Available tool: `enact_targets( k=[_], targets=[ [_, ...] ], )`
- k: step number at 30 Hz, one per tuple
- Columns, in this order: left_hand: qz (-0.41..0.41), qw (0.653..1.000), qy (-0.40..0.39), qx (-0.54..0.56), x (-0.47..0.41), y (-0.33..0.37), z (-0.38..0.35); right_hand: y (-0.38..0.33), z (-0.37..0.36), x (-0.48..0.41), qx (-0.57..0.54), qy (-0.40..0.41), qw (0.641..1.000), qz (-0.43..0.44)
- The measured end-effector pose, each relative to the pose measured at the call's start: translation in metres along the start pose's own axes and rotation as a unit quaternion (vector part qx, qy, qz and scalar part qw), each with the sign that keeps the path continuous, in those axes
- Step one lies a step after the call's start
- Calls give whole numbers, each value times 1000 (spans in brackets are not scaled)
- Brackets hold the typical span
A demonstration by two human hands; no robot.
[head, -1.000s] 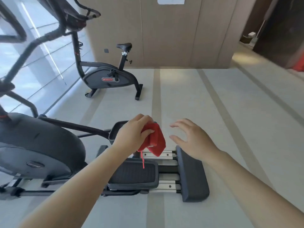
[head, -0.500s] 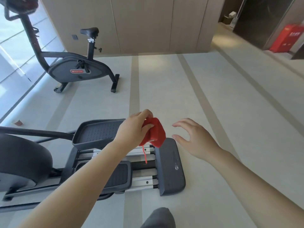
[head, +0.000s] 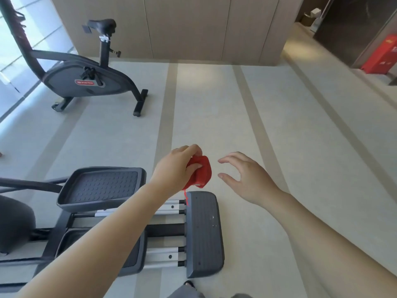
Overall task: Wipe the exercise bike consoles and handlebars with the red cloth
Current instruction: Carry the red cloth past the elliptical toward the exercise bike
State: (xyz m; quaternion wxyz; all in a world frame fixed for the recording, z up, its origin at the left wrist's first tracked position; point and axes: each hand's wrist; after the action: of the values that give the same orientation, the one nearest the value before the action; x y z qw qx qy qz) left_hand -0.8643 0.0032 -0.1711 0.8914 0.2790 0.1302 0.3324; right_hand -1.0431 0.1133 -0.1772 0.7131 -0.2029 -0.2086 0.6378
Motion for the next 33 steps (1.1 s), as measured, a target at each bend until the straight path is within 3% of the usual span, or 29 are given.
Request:
enact_targets(
  k=[9, 20, 33],
  targets=[
    [52, 998, 6, -29, -129, -13, -2, 90, 40, -111, -34, -9, 999, 31],
    [151, 985, 74, -27, -335, -9, -21, 209, 125, -291, -31, -105, 989, 101],
    [163, 982, 96, -19, -466, -21, 4, 268, 189, -422, -22, -92, 988, 125]
  ],
)
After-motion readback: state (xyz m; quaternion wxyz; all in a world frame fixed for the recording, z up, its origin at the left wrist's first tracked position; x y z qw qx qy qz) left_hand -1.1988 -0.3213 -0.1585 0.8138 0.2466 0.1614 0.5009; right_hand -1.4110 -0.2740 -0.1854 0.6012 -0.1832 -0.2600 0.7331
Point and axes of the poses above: each hand's wrist, its own x-axis away from the middle knuckle, its own z-axis out of the back of the hand, y = z × x, and after that the axes turned 7 degrees about -y, right-handed
